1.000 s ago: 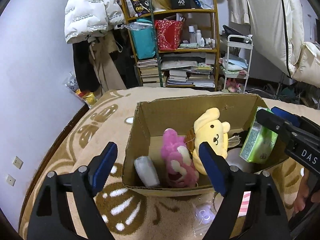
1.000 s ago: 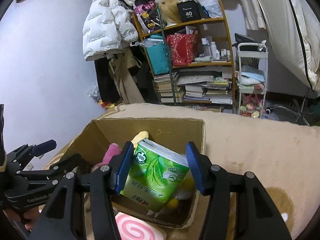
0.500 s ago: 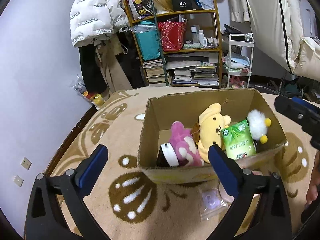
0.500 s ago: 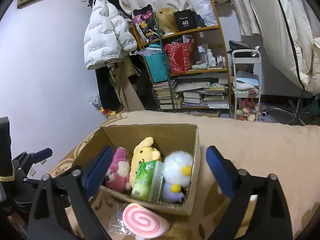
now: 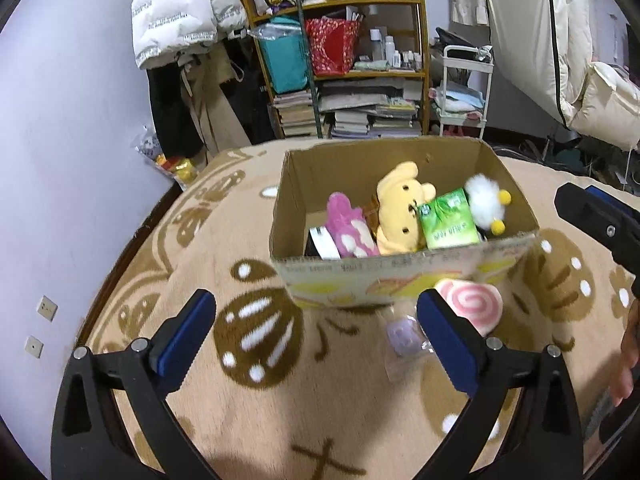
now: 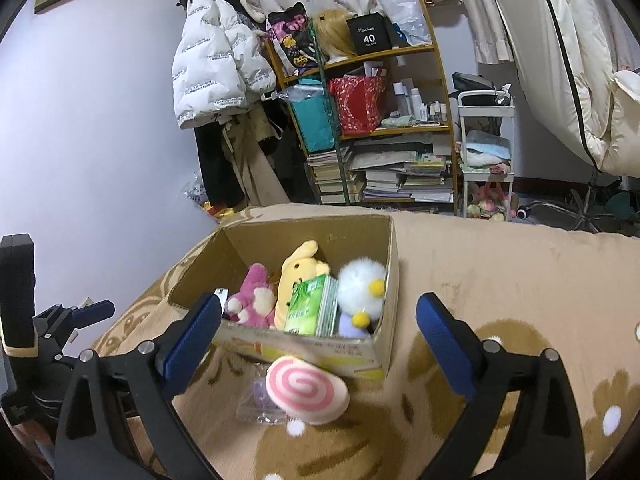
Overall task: Organize soft objects
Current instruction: 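Move the left tool to the clear packet while the right tool approaches the swirl cushion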
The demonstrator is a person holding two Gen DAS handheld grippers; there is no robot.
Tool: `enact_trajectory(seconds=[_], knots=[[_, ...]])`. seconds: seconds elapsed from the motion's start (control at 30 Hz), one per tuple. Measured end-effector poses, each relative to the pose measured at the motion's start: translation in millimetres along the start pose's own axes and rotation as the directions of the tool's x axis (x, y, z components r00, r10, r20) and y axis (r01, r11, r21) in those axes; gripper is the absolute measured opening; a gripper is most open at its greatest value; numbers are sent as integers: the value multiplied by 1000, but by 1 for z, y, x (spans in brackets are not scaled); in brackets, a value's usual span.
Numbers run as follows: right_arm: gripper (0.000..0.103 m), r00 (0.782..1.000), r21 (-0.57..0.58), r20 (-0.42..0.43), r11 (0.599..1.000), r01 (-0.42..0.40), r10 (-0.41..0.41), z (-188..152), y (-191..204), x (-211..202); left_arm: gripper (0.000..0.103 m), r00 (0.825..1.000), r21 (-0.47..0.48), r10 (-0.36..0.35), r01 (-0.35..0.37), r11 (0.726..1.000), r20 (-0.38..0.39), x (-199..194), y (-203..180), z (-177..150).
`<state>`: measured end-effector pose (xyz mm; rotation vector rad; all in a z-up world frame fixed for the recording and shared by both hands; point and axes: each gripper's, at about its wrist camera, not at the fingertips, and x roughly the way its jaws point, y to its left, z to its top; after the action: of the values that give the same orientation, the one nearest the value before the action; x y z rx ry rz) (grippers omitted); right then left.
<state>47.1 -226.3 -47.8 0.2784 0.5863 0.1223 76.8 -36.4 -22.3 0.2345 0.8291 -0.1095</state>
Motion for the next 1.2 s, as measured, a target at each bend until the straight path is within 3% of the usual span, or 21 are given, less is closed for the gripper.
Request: enact_trajectory(seconds=[0.33, 0.63, 1.2], knots=[[102, 998, -15, -63, 1000, 5, -6, -14, 7, 7, 100, 997, -17, -49, 48, 999, -55, 4, 2, -4], [102, 991, -28, -136, 1000, -11, 7, -21, 7, 28, 100, 993, -53, -46, 40, 998, -112, 34, -4, -1], [102, 976, -17, -217, 1000, -23, 18, -27, 8, 59, 100, 956, -105, -131, 106, 989, -264, 77, -13, -14]])
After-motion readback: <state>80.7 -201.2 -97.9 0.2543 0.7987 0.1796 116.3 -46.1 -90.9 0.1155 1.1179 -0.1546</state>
